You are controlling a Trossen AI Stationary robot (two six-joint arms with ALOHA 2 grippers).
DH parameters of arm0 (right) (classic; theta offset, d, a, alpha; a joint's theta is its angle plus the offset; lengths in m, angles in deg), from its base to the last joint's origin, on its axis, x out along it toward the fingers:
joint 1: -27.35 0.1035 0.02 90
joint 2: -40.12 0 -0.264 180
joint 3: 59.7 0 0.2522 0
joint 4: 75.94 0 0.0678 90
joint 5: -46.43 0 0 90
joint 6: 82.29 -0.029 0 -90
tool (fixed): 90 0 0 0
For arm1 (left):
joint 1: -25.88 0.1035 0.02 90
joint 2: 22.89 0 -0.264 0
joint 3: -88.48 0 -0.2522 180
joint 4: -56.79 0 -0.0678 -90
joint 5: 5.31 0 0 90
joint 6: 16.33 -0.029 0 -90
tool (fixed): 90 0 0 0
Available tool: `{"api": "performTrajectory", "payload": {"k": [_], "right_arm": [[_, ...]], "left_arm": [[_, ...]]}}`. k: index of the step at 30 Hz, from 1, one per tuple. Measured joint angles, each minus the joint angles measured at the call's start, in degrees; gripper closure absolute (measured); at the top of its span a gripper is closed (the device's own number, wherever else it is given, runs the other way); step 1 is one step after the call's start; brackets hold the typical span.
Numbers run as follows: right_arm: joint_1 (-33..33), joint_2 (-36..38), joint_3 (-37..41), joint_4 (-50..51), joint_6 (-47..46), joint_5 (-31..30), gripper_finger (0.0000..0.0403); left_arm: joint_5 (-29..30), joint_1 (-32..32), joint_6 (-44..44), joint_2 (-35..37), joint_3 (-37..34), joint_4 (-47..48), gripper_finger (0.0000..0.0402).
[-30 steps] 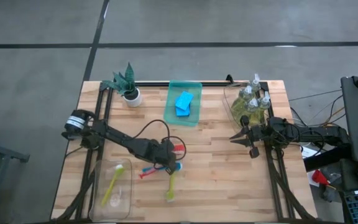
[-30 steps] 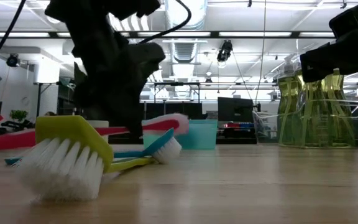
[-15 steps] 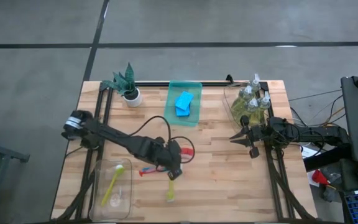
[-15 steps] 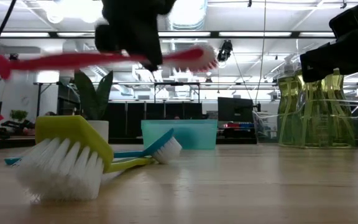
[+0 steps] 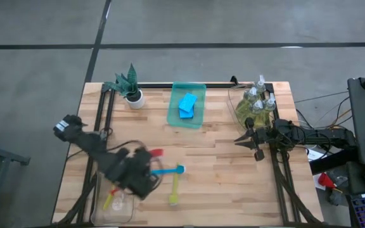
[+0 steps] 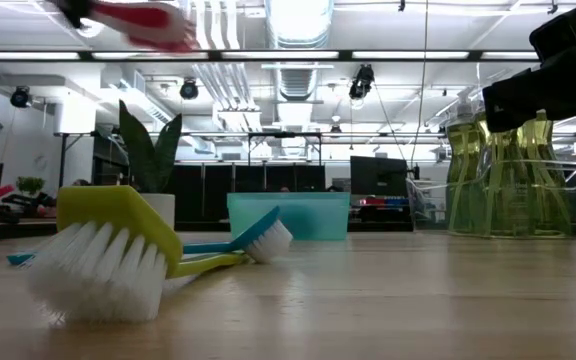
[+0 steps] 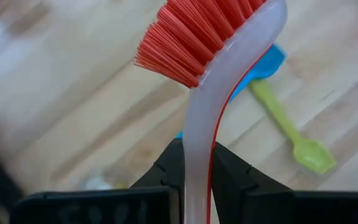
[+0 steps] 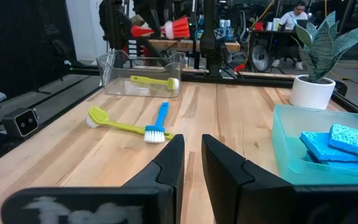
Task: Pick & Place Kitchen Sink Supplies
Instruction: Put the red dish brush into the bottom transparent bin
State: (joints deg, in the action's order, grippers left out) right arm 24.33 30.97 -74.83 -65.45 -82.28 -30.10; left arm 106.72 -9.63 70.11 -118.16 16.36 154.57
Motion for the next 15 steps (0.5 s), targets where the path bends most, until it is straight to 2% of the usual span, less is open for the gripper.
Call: {"api": "performTrajectory", "payload": {"k": [4,9,15], "right_arm": [[0.0,0.0,0.0,0.0,0.0,0.0,0.0351],[0.0,0.0,0.0,0.0,0.0,0.0,0.0351],[0.0,0.0,0.0,0.0,0.0,0.0,0.0351]], "left_arm": [[-0.5,-6.5,14.3,1.2,-0.7,6.3,0.0358],[-0.2,-11.2,23.6,3.6,-2.6,6.2,0.0347],[-4.0,-15.6,33.8,3.7,-7.4,5.5,0.0361]]}}
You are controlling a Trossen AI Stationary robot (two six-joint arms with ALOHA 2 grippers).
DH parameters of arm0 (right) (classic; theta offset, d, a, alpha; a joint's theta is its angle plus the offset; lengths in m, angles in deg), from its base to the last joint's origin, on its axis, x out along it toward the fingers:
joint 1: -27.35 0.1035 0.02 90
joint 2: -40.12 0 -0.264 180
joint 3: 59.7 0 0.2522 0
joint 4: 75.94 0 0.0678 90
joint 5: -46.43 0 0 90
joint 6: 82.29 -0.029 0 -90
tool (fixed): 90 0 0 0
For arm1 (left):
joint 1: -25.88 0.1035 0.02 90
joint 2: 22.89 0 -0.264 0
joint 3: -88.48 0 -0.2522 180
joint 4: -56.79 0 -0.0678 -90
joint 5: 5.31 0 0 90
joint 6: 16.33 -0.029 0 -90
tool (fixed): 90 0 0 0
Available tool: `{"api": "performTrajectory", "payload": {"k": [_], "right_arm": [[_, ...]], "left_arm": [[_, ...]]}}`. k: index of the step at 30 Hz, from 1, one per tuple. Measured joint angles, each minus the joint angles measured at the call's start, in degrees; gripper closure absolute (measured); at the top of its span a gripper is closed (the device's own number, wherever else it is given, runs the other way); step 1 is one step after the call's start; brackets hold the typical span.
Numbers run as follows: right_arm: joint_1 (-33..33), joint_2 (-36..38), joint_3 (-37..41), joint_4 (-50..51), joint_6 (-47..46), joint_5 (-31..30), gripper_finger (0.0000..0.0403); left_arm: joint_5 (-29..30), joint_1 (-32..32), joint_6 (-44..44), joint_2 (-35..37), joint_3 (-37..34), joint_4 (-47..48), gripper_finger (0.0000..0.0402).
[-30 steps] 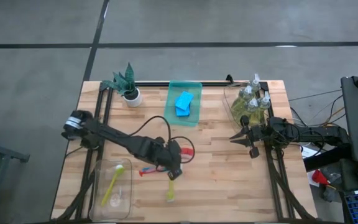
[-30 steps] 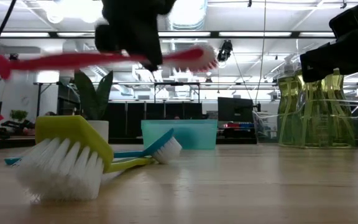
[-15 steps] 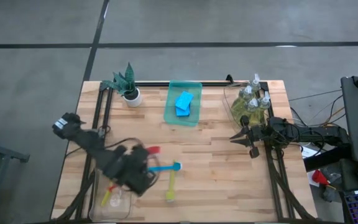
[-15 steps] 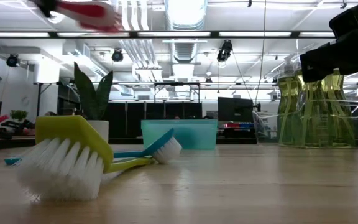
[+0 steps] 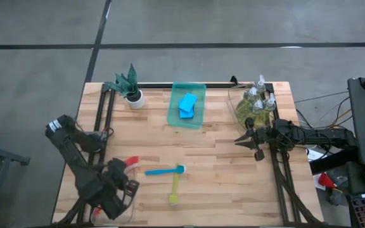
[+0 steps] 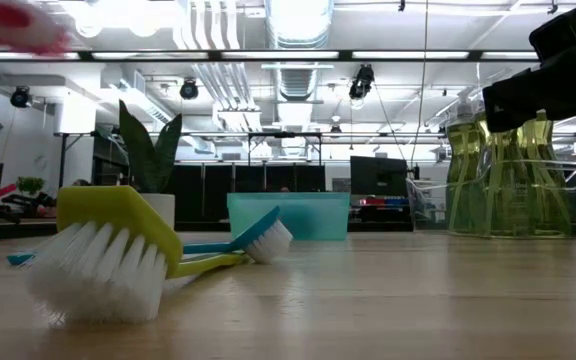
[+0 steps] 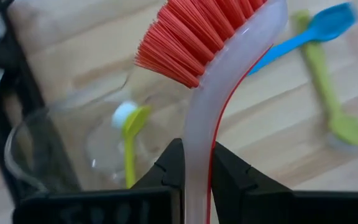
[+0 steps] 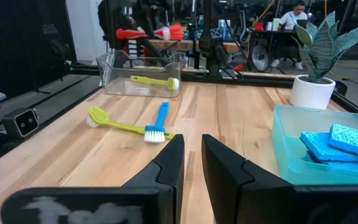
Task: Pick & Place Kitchen Sink Supplies
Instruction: Put the red dish brush into the bottom transparent bin
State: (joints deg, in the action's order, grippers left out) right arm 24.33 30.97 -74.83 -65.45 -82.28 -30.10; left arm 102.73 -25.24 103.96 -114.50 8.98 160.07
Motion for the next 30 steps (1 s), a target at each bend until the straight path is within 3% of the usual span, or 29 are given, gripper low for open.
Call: {"api": "performTrajectory", "payload": {"k": [11,16,26,30], "right_arm": [[0.0,0.0,0.0,0.0,0.0,0.0,0.0351],[0.0,0.0,0.0,0.0,0.0,0.0,0.0351],[0.0,0.0,0.0,0.0,0.0,0.0,0.0351],[0.0,0.0,0.0,0.0,0.0,0.0,0.0351]], "left_arm": [[-8.5,-3.7,6.6,-0.3,-12.3,-5.5,0.0348],[-8.2,-3.9,6.4,-0.3,-14.7,-9.2,0.0360],[-7.9,-3.7,5.8,-0.3,-22.4,-21.8,0.0345],[-7.9,-3.6,6.7,-0.3,-23.4,-22.4,0.0352]]}}
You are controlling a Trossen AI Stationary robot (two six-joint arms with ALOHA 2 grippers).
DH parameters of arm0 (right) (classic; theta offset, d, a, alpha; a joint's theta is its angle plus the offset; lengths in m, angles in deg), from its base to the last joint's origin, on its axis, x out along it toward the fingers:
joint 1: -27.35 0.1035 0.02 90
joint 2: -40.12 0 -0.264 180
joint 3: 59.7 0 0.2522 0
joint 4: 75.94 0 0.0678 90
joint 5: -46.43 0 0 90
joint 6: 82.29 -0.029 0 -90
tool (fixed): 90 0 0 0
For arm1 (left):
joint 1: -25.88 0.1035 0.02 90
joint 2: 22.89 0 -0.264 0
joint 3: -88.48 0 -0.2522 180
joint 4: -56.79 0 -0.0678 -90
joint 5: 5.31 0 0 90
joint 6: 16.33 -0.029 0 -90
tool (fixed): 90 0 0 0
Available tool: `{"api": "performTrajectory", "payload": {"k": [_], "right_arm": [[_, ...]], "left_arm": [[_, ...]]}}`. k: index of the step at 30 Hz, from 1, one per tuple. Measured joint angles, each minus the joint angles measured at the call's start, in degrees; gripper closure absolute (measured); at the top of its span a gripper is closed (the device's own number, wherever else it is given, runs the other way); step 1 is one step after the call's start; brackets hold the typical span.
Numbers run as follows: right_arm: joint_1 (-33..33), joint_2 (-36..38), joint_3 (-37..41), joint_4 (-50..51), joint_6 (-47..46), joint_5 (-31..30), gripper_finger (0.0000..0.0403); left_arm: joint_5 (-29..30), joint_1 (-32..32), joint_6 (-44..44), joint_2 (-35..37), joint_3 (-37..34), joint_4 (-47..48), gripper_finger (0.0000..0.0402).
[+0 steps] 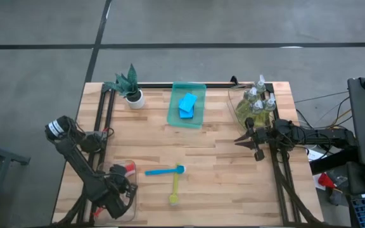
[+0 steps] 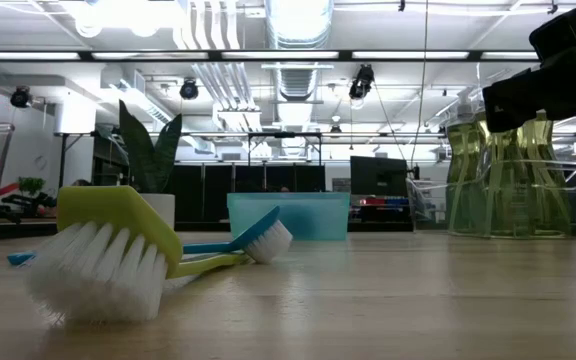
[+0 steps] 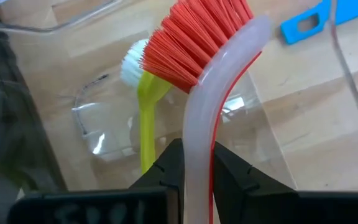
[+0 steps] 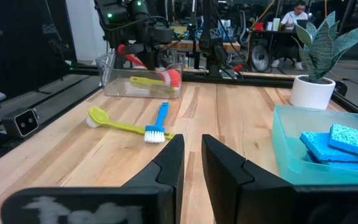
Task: Pick & Place Kitchen Sink Supplies
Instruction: Put the red dish brush into the bottom transparent bin, then put the blue dish brush into the bottom transparent bin
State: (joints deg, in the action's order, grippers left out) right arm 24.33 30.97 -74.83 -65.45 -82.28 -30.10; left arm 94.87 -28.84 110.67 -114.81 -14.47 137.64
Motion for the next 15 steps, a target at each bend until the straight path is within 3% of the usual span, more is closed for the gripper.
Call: {"api": "performTrajectory", "payload": {"k": [7,15], "right_arm": [[0.0,0.0,0.0,0.0,0.0,0.0,0.0351],[0.0,0.0,0.0,0.0,0.0,0.0,0.0351]], "left_arm": [[4.4,0.8,-0.2,0.0,0.3,1.9,0.0308],[4.4,1.4,-1.1,0.3,2.1,2.3,0.0269]]}}
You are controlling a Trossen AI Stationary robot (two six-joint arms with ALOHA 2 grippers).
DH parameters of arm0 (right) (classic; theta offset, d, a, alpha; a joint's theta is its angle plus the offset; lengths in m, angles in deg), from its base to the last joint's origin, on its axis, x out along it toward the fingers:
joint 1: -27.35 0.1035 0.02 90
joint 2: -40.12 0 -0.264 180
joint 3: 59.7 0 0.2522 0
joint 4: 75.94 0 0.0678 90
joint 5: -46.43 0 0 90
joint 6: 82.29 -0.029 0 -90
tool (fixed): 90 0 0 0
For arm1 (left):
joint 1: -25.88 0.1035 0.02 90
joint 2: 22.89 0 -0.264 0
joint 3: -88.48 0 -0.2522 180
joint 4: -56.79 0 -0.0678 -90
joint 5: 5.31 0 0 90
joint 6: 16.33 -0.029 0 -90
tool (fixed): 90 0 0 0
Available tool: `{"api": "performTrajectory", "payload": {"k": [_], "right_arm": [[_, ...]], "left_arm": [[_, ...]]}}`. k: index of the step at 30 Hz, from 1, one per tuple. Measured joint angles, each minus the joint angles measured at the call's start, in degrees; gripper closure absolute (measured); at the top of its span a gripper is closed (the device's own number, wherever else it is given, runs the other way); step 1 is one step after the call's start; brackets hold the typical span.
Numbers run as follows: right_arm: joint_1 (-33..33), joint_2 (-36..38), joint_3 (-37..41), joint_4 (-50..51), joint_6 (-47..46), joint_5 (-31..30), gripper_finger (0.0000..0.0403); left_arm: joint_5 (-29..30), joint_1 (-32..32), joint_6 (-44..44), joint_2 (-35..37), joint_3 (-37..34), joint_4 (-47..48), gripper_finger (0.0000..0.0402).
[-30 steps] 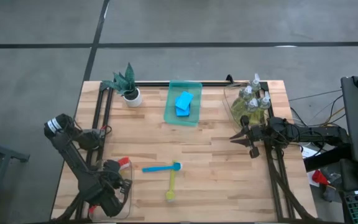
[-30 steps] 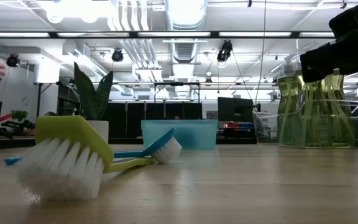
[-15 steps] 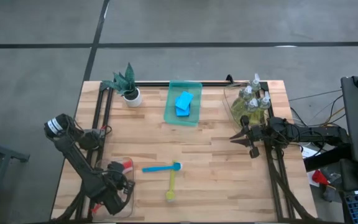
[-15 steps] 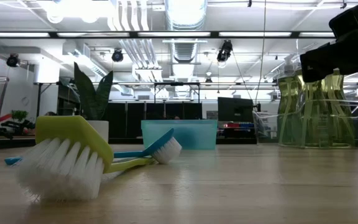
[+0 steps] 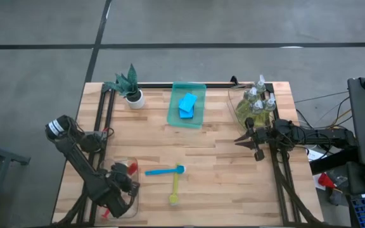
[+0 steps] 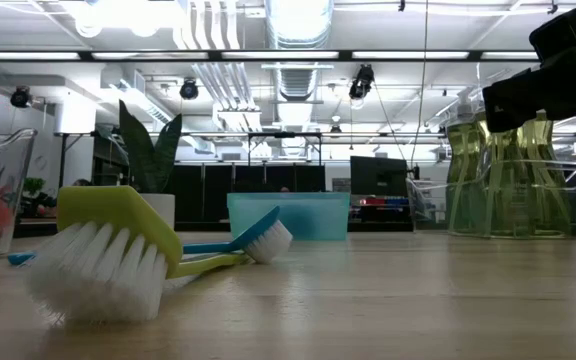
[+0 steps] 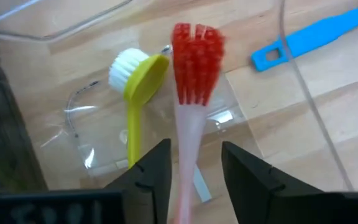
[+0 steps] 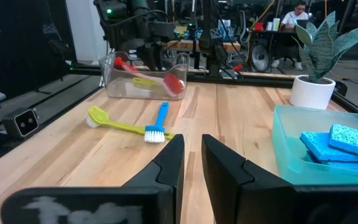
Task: Pick & Place Kitchen Sink Supplies
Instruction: Put the blue dish brush into the bottom transparent bin
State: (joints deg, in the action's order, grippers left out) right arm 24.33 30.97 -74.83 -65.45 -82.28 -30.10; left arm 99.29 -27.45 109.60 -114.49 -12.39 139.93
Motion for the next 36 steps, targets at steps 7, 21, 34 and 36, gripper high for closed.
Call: {"api": "performTrajectory", "payload": {"k": [7,21,34,36], "right_arm": [[0.0,0.0,0.0,0.0,0.0,0.0,0.0351],[0.0,0.0,0.0,0.0,0.0,0.0,0.0351],[0.0,0.0,0.0,0.0,0.0,0.0,0.0351],[0.0,0.0,0.0,0.0,0.0,0.0,0.0351]], "left_arm": [[4.3,0.1,-2.1,3.8,1.7,0.3,0.0265],[33.1,1.2,-20.6,11.7,4.9,-8.4,0.0265],[36.2,7.4,-54.3,12.4,6.9,-30.3,0.0264],[35.7,8.0,-57.6,12.4,6.6,-31.9,0.0264]]}}
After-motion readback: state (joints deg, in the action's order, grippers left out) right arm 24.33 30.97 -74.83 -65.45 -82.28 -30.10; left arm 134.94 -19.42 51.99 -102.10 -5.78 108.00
